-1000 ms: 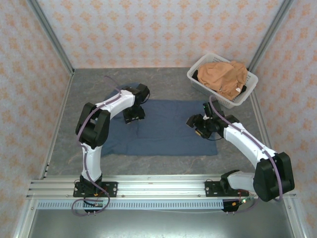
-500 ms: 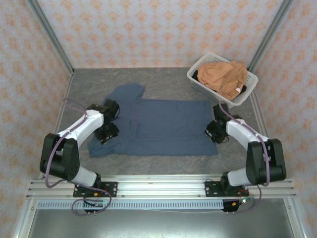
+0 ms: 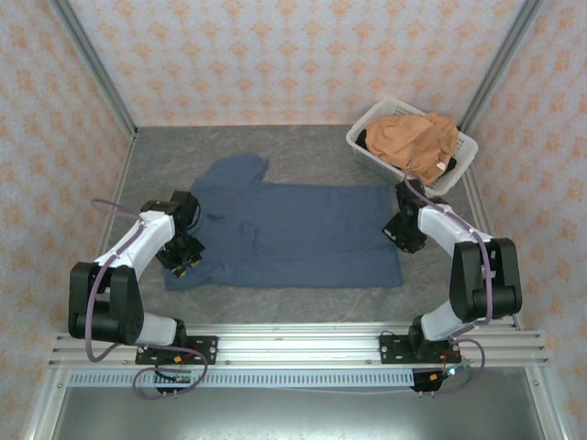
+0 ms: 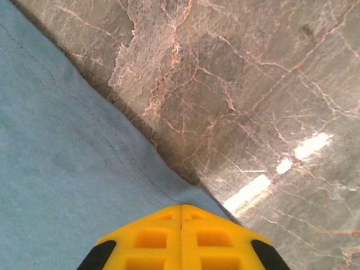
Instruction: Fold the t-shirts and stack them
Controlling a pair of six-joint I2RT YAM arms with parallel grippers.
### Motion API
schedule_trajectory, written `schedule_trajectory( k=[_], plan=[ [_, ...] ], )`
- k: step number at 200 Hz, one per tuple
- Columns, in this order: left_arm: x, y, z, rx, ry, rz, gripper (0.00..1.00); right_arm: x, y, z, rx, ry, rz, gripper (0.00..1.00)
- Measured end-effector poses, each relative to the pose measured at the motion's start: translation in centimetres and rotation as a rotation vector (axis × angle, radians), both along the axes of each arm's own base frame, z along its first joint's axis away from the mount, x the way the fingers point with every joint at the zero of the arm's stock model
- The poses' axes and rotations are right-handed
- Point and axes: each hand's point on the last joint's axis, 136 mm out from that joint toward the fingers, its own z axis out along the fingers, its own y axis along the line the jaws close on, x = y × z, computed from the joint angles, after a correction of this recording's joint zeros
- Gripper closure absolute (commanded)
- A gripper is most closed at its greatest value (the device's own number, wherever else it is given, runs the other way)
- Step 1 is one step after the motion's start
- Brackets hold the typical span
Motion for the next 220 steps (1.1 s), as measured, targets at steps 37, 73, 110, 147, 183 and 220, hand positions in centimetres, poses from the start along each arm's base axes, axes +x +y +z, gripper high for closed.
schedule_trajectory(
  k=[37,73,110,147,183,220],
  plan=[
    [-0.9,0.8,-1.3,-0.011,0.05,0.065,0.73,-0.9,1.9,3.9,0.003,-0.097,0.085,0.96],
    [-0.4,1.5,-3.3,-0.008,0.094,0.111,0.74,-3.8,4.2,2.4,0.065,-0.048,0.138,0.93],
    [-0.6,2.9,-4.5,0.026,0.152,0.141,0.74,-7.2,3.3,-1.8,0.035,0.145,0.102,0.9],
    [-0.6,4.9,-4.6,0.052,0.169,0.195,0.76,-7.2,3.0,-3.0,0.009,0.238,0.076,0.9],
    [-1.1,5.6,-4.7,0.027,0.179,0.229,0.75,-7.5,3.0,-3.0,0.01,0.254,0.069,0.9],
    [-1.3,6.3,-4.2,0.06,0.183,0.179,0.73,-8.9,3.2,-2.7,0.025,0.289,0.077,0.87]
  ],
)
